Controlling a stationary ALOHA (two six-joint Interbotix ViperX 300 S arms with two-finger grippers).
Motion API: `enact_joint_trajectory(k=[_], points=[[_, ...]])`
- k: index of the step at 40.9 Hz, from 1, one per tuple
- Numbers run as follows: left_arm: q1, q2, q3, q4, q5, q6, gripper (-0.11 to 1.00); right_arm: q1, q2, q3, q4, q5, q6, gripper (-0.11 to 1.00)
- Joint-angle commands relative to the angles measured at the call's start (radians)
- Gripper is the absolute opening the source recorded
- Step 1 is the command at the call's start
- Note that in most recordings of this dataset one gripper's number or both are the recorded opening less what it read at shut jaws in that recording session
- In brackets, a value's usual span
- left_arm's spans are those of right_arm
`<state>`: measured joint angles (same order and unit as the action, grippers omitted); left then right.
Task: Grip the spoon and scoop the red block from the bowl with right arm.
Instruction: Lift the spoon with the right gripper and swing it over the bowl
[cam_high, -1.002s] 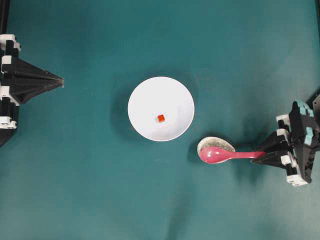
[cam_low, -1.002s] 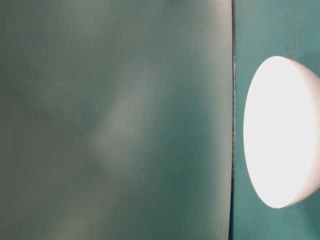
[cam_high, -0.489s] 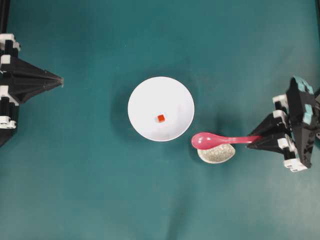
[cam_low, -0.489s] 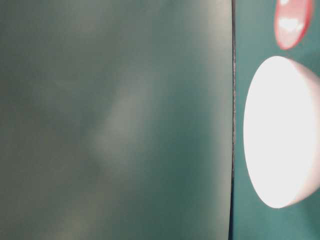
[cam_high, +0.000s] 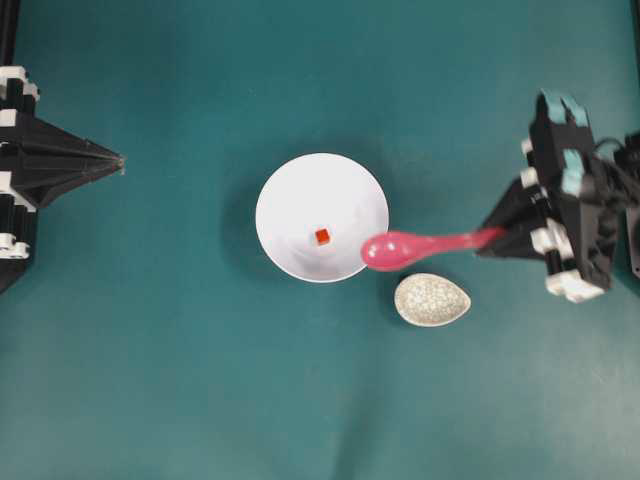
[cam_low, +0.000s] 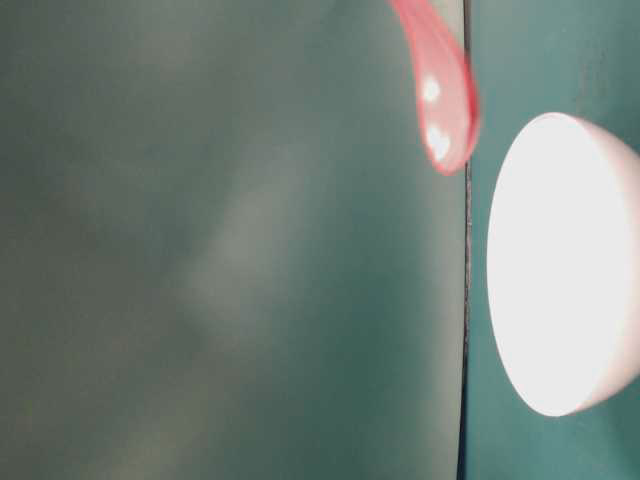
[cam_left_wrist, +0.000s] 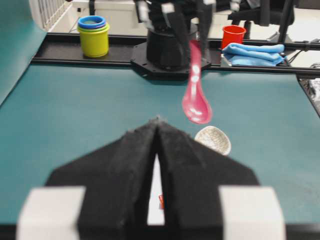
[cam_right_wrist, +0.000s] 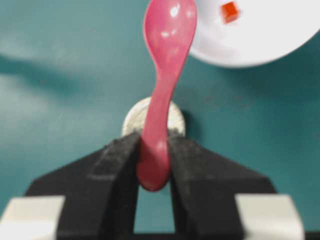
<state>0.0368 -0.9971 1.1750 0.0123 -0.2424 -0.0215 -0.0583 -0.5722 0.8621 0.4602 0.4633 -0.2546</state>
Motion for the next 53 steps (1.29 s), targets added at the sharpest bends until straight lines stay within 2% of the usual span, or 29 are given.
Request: enact_joint_trajectory(k=[1, 10, 15, 38, 44, 53], points=[[-0.008, 0.003, -0.026, 0.003, -0.009, 0.003, 0.00, -0.032, 0.018, -0.091, -0.025, 0.072, 0.000, 0.22], [-0.012, 0.003, -0.029, 0.003, -0.009, 0.003, 0.00, -0.055, 0.091, -0.224, -0.064, 0.225, 0.005, 0.22], [-0.023, 0.003, -0.031, 0.002, -0.008, 0.003, 0.00, -0.069, 0.143, -0.296, -0.077, 0.308, 0.031, 0.22], [-0.031, 0.003, -0.032, 0.003, -0.008, 0.003, 0.00, -0.091, 0.370, -0.511, -0.127, 0.457, 0.156, 0.22], [-0.031, 0.003, -0.032, 0.003, -0.008, 0.003, 0.00, -0.089, 0.417, -0.566, -0.155, 0.532, 0.212, 0.22], [-0.031, 0.003, -0.032, 0.003, -0.005, 0.003, 0.00, -0.089, 0.474, -0.624, -0.222, 0.595, 0.268, 0.20]])
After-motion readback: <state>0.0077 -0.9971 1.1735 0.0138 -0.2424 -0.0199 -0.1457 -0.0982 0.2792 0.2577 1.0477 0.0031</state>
